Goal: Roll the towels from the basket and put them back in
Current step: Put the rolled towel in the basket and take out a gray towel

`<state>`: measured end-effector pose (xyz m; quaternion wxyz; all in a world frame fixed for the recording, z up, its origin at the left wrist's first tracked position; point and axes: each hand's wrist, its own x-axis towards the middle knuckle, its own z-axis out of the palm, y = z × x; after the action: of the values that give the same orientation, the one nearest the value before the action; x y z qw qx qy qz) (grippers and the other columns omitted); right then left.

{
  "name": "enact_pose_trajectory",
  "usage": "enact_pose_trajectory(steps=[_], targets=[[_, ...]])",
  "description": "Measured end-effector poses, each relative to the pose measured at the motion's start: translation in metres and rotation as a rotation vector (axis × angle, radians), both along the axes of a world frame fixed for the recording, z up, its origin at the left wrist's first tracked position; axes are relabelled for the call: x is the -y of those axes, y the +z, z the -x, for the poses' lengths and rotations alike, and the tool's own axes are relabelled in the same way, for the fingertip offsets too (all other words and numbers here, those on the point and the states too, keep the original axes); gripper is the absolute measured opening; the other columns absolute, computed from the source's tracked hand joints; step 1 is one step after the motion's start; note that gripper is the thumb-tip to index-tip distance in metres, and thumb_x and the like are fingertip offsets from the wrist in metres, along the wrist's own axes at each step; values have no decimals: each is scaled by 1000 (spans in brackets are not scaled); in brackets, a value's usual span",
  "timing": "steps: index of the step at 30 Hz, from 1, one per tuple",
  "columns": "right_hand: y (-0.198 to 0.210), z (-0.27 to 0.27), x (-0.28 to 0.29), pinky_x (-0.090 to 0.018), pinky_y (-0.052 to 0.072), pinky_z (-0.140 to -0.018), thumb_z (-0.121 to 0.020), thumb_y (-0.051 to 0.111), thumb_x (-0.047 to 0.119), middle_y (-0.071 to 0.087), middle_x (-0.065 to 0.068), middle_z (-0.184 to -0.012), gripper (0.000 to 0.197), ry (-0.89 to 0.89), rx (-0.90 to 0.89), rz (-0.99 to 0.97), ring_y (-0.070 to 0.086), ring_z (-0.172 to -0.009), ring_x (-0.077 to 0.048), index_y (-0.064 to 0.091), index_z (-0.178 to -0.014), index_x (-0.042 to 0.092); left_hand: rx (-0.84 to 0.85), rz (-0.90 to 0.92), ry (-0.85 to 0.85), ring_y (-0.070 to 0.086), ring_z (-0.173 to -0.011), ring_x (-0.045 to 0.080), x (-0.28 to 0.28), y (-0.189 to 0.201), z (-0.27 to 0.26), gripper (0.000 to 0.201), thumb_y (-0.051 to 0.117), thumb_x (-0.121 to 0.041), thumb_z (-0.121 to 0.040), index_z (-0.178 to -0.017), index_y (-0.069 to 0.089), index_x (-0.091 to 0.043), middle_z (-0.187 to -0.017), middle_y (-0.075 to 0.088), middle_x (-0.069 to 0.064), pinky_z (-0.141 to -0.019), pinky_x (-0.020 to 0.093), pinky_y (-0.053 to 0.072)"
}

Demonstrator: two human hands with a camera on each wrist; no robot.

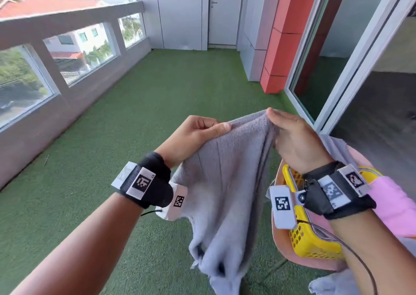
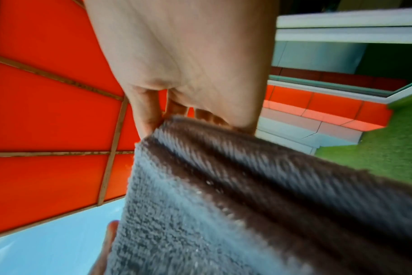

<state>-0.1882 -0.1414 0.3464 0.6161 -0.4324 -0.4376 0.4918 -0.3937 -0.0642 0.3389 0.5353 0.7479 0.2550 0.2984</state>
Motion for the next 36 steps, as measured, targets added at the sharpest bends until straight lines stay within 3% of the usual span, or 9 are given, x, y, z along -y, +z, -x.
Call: enact_pose_trajectory(steps=[2,5,11,16,22,26,29,32,36], targets=[[-12,8,4,-46,43,-99,-92,59,23,61,-25,-113,45,83,110,73,60,-104,-33,52,-115,-15,35,4,31,43,-55,18,-3,2,1,46,61,-33,-92,-68,50,5,-64,48,9,-48,23,33],[-30,38,12,-34,49,-87,-91,60,23,67,-19,-110,38,225,328,105,64,-99,-25,60,-110,-10,28,-20,-8,36,-57,20,-3,6,-9,50,64,-30,-90,-69,47,12,-64,43,11,-49,28,29],[-14,7,2,-39,39,-83,-78,70,36,62,-16,-88,42,-82,169,-68,54,-87,-23,65,-88,-5,-14,-19,-16,37,-55,17,-6,3,1,41,61,-32,-92,-64,50,-4,-64,43,8,-49,26,28],[-32,43,2,-24,50,-77,-90,60,19,71,-6,-96,20,114,380,-17,65,-89,-14,68,-100,3,46,-59,-36,37,-60,21,-5,10,-16,45,61,-24,-93,-73,50,14,-66,45,13,-50,29,31],[-12,16,1,-31,43,-81,-91,61,15,70,-6,-86,18,-168,378,-115,60,-83,-12,71,-88,1,-55,30,-129,53,-70,25,-13,-11,1,48,59,-32,-94,-93,52,15,-81,57,16,-62,34,41],[-21,48,7,-19,27,-52,-95,57,25,38,17,-57,34,12,661,-90,34,-55,-1,53,-62,22,170,97,-44,51,-57,18,-15,-5,-9,33,61,-23,-92,-78,53,6,-68,55,10,-55,26,42],[-17,39,5,-31,32,-64,-94,59,29,47,2,-69,29,-78,542,-173,43,-68,-11,62,-74,8,289,275,-154,62,-70,15,-15,-16,-10,7,60,-9,-90,-84,63,-6,-82,66,7,-66,25,51],[-16,27,4,-38,31,-73,-87,65,33,46,-8,-75,47,-174,387,-193,42,-76,-18,51,-76,-11,363,372,-126,63,-83,19,-15,-35,-8,13,62,-7,-88,-99,64,0,-96,68,10,-78,28,52],[-36,35,0,-36,46,-87,-86,64,33,68,6,-89,21,-146,460,-131,61,-89,-12,68,-93,14,405,314,-6,62,-86,24,-13,-31,-19,23,61,-8,-89,-104,62,9,-98,67,16,-80,31,52]])
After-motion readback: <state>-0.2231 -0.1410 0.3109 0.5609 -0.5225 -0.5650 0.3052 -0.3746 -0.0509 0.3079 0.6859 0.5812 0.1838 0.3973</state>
